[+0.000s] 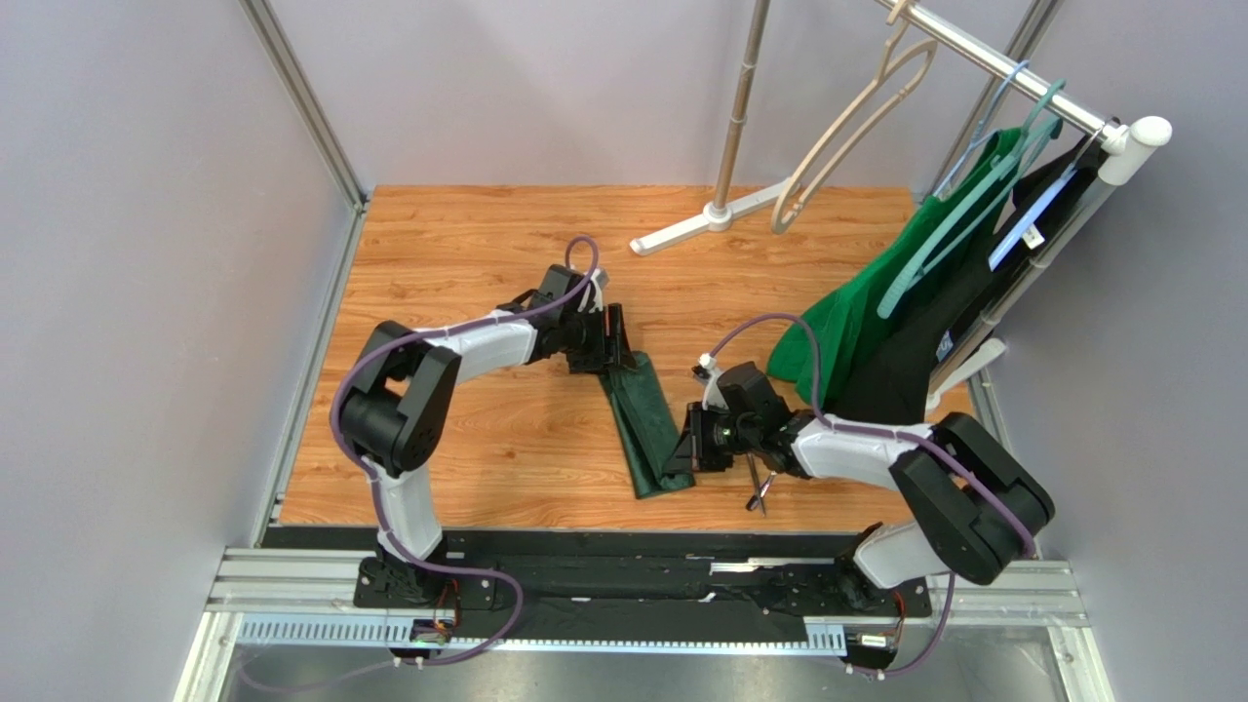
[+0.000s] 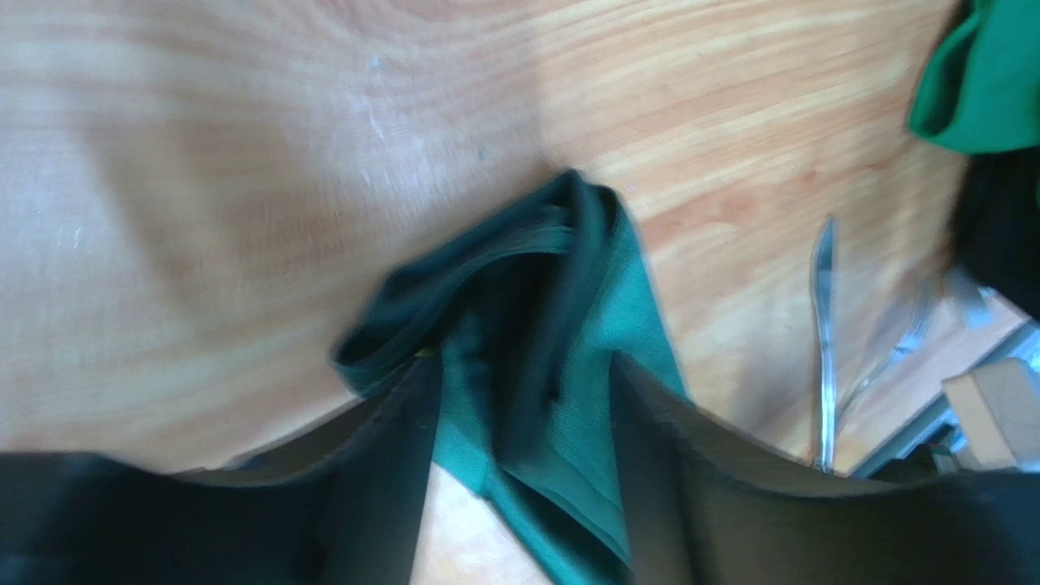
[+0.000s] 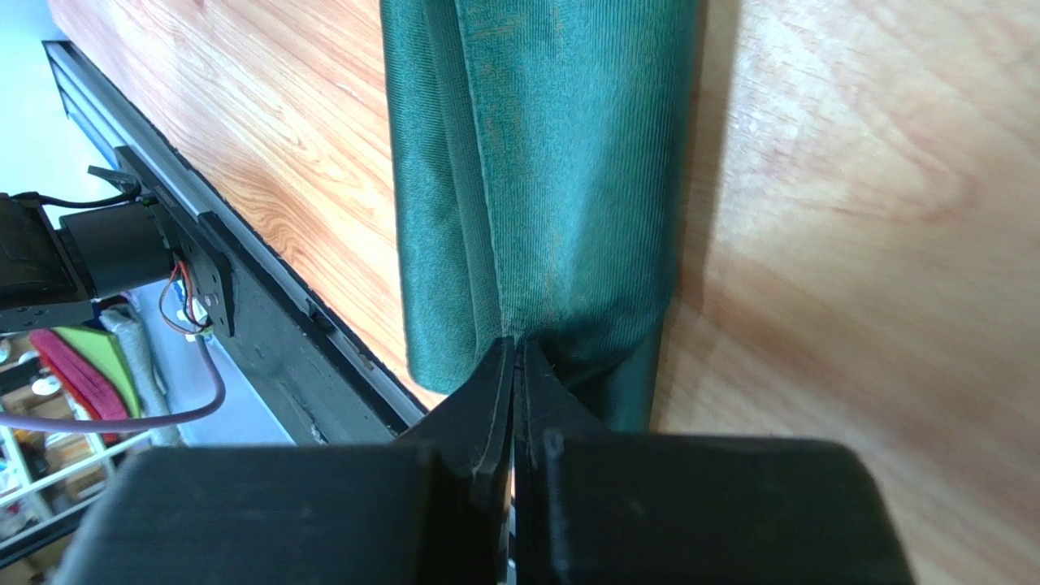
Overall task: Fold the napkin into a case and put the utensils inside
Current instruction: Fold the 2/3-rectangle-folded napkin at the center of the board.
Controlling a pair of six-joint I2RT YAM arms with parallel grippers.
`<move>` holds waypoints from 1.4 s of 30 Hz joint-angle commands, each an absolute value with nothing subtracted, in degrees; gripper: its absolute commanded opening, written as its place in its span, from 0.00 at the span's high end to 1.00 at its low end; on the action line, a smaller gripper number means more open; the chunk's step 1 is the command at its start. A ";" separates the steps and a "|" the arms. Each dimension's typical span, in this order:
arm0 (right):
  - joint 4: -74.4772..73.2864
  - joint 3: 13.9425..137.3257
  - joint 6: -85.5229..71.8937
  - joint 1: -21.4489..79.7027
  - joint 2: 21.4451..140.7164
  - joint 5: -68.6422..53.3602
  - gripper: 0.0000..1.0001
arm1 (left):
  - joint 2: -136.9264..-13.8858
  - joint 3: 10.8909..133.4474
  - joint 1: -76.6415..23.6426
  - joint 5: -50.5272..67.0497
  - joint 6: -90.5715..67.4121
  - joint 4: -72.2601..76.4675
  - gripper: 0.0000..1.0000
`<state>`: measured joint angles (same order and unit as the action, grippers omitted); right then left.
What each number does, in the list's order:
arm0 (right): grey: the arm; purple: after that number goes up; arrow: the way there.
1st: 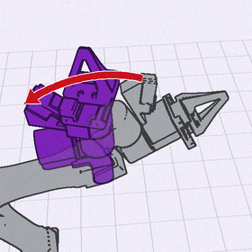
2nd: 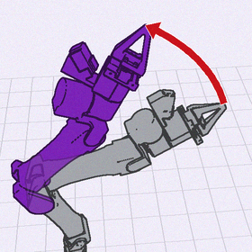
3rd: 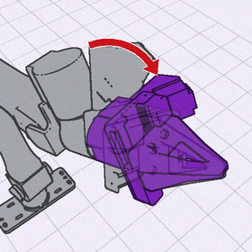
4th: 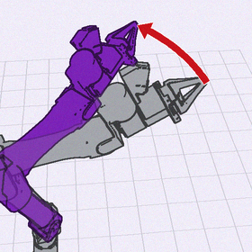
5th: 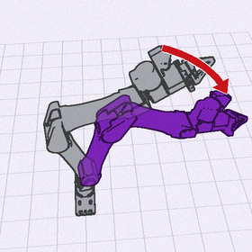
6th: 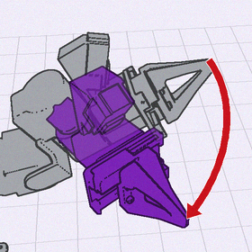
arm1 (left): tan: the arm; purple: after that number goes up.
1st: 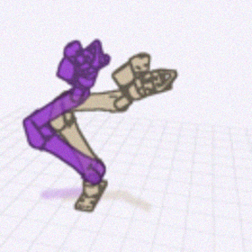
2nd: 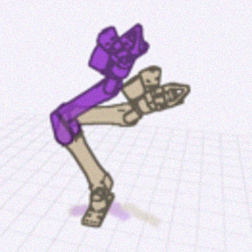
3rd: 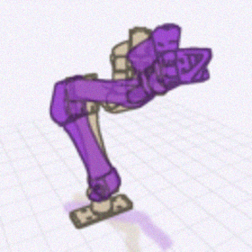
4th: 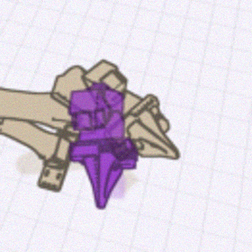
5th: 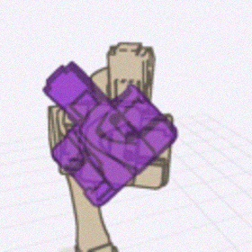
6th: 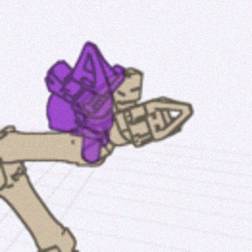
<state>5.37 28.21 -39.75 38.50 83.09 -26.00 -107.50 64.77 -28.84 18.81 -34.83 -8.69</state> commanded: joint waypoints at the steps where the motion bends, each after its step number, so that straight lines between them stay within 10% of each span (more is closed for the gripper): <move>1: -1.13 32.24 -36.83 38.76 77.96 -22.42 1.00 | -97.49 62.58 -29.61 15.21 -36.20 -12.90 0.28; 5: -9.13 36.12 -33.15 38.76 76.20 -19.95 0.77 | -89.15 56.62 -33.30 13.62 -38.84 -14.94 0.32; 9: -18.51 40.68 -26.03 41.91 76.02 -16.01 0.55 | -82.45 47.92 -34.10 15.02 -43.94 -12.40 0.69; 14: -23.72 45.52 -20.66 46.48 78.74 -10.29 0.47 | -83.57 42.02 -35.33 19.32 -48.07 -5.74 0.91; 36: -31.64 55.90 -15.91 57.39 95.97 8.08 0.55 | -85.52 38.06 -37.53 22.50 -52.12 3.25 1.00; 42: -31.90 55.81 -16.17 57.48 95.36 9.23 0.82 | -87.89 41.04 -39.37 24.79 -52.30 2.91 1.00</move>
